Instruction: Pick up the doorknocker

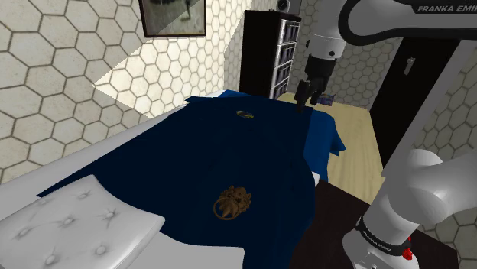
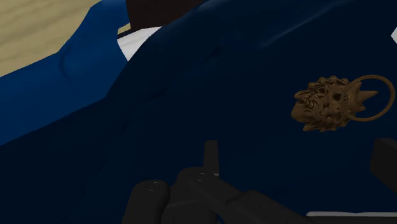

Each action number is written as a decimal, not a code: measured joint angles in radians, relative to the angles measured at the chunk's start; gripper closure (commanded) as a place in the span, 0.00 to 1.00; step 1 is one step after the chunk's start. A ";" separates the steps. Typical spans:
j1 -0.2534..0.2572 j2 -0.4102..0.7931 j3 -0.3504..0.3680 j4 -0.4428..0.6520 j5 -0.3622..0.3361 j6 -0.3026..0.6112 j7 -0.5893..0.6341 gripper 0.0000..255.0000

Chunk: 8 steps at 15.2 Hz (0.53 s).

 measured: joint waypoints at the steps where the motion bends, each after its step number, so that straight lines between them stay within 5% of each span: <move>1: 0.000 0.000 0.000 0.000 0.000 0.000 0.000 0.00; 8: 0.028 0.066 0.096 -0.096 0.058 0.144 0.121 0.00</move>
